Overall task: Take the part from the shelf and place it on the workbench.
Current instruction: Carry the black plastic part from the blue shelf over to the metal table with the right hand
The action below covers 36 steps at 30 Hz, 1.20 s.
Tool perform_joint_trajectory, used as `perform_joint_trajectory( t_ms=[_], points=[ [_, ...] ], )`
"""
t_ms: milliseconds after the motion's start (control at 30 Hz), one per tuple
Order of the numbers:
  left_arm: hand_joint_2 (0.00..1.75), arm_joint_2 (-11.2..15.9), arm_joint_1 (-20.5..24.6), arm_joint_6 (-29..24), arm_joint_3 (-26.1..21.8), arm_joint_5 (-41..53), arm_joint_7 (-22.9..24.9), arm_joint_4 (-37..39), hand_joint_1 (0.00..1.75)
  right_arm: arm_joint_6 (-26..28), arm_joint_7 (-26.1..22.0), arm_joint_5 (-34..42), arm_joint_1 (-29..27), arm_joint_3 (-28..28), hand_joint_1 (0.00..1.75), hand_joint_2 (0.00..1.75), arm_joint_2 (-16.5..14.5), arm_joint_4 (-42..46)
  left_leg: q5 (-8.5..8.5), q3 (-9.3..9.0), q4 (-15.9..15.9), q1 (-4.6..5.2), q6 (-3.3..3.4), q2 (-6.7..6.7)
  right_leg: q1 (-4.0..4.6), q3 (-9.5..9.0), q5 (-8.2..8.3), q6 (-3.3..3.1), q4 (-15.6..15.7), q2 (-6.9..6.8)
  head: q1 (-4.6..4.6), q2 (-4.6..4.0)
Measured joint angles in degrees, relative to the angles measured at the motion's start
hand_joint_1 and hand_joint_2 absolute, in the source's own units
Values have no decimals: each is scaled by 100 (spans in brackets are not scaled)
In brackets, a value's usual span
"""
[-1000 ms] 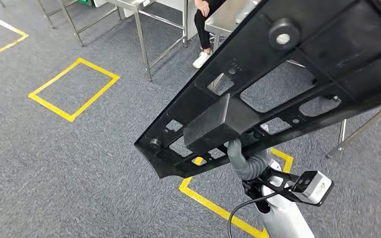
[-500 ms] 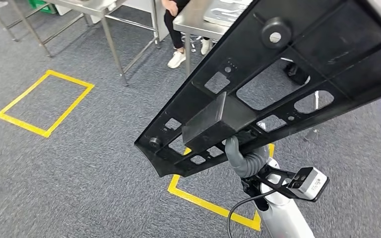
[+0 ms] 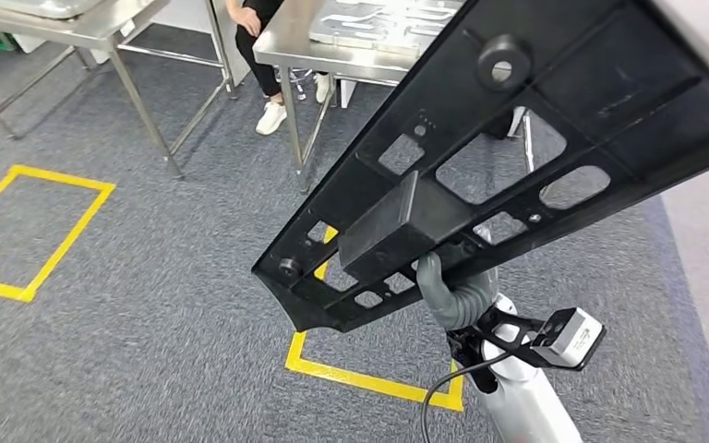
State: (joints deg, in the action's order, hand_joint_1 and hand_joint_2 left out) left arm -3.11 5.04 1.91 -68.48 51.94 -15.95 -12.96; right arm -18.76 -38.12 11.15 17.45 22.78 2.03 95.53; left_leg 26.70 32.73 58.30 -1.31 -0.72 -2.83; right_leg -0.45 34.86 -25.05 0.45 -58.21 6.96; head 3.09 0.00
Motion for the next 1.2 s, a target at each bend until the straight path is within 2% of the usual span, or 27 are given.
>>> perform_joint_trajectory(
  t_ms=[33,100,167,200,233,267,300,367,433,500,533,600,633,700,733,767,800,867,900,933,967,1033,1100,1133,1200],
  points=[
    [175,1,9,9,1,8,-4,0,0,-10,-1,1,-8,-6,175,175,3,1,-14,-10,-23,-4,37,53,-3,7,-6,33,-11,-29,-1,0],
    [175,2,23,28,1,15,-12,0,0,-23,-2,2,-1,-20,175,175,8,2,-40,-36,-72,-21,116,173,13,126,-165,86,-263,-273,-2,0],
    [175,4,12,40,1,16,-17,0,0,-26,-2,3,9,-30,175,175,10,0,-36,-43,-85,-6,162,299,3,455,-504,119,-933,-553,-2,0],
    [175,6,4,43,1,16,-17,0,0,-25,-2,4,2,-34,175,175,11,-3,-30,-42,-84,2,169,365,-11,643,-648,135,-1302,-604,-2,0],
    [175,8,0,45,1,16,-17,0,0,-23,-2,4,-12,-38,175,175,12,-8,-23,-43,-83,7,171,430,-24,768,-709,147,-1544,-629,-2,0],
    [175,9,0,49,1,16,-17,0,0,-21,-2,4,-24,-42,175,175,13,-13,-15,-46,-81,9,167,492,-34,795,-668,153,-1591,-647,-3,0],
    [175,9,2,51,1,16,-17,0,0,-18,-2,3,-31,-45,175,175,14,-17,-4,-55,-78,9,156,538,-42,706,-534,153,-1420,-668,-3,0],
    [175,9,13,61,0,19,-16,0,0,-10,-2,-19,-30,-54,175,175,14,-19,25,-79,-67,14,116,606,-41,296,-187,129,-652,-762,-3,0],
    [175,10,31,69,-1,21,-16,0,0,-4,-2,-81,-23,-68,175,175,13,-15,53,-93,-51,37,58,647,-8,4,-42,76,-105,-842,-2,0],
    [175,11,44,80,-2,21,-16,0,0,5,-2,-159,-20,-82,175,175,11,-9,63,-108,-56,56,-4,682,25,-32,-58,15,-19,-832,-1,-1],
    [175,11,46,89,-2,21,-20,0,0,16,-2,-189,-21,-86,175,175,11,-1,74,-114,-59,49,-38,675,14,-39,-54,-18,-6,-814,-1,-1],
    [175,11,46,108,-2,21,-36,0,0,51,-2,-228,-8,-86,175,175,10,22,208,-59,106,32,-88,564,-10,-67,-44,-89,32,-786,-1,0],
    [175,13,40,115,-2,22,-44,0,0,68,-2,-234,1,-86,175,175,8,31,355,52,355,23,-105,481,-19,-81,-42,-122,46,-775,-1,0],
    [175,22,17,121,-5,23,-52,0,0,88,-2,-235,11,-86,175,175,3,33,697,417,1112,21,-119,373,0,-87,-58,-170,46,-740,-1,0],
    [175,29,4,122,-7,23,-54,0,0,89,-2,-233,6,-86,175,175,3,32,782,586,1425,21,-124,354,11,-91,-66,-182,43,-713,-1,0],
    [175,36,-5,122,-8,23,-55,0,0,90,-2,-232,2,-86,175,175,3,32,759,677,1560,21,-123,345,19,-98,-76,-187,39,-683,-1,0],
    [175,41,-9,123,-8,23,-56,0,0,90,-2,-230,-1,-86,175,175,3,32,624,662,1470,21,-115,343,23,-113,-87,-185,33,-654,-1,0],
    [175,50,-8,125,-8,23,-60,0,0,90,-2,-228,-1,-86,175,175,3,32,191,378,780,22,-77,331,25,-160,-123,-163,18,-610,-1,-1],
    [175,54,-5,126,-8,23,-63,0,0,90,-2,-227,2,-86,175,175,3,33,49,213,415,31,-52,318,35,-174,-147,-142,0,-592,-1,-1],
    [175,57,1,127,-9,23,-64,0,0,90,-2,-226,5,-87,175,175,3,33,-20,100,165,41,-23,306,43,-178,-163,-116,-10,-579,-1,-1],
    [175,58,6,127,-9,23,-67,0,0,91,-2,-224,5,-87,175,175,3,34,-13,49,42,54,9,295,49,-177,-163,-84,-25,-569,-1,-1],
    [175,61,12,126,-10,23,-70,0,0,93,-2,-221,1,-89,175,175,4,34,18,16,-8,59,79,294,52,-167,-137,-7,-67,-562,-1,0],
    [175,62,13,133,-10,24,-77,0,0,98,-2,-219,2,-93,175,175,5,41,22,-49,-54,43,148,296,38,-110,-205,65,-243,-591,-2,0],
    [175,62,16,137,-10,25,-81,0,0,101,-2,-218,8,-97,175,175,5,47,25,-81,-68,36,174,299,25,-3,-322,96,-461,-608,-2,0],
    [175,62,19,141,-10,30,-94,0,0,101,-2,-216,3,-103,175,175,5,60,56,-104,-72,36,200,306,3,385,-632,156,-1152,-630,-2,0]
  ],
)
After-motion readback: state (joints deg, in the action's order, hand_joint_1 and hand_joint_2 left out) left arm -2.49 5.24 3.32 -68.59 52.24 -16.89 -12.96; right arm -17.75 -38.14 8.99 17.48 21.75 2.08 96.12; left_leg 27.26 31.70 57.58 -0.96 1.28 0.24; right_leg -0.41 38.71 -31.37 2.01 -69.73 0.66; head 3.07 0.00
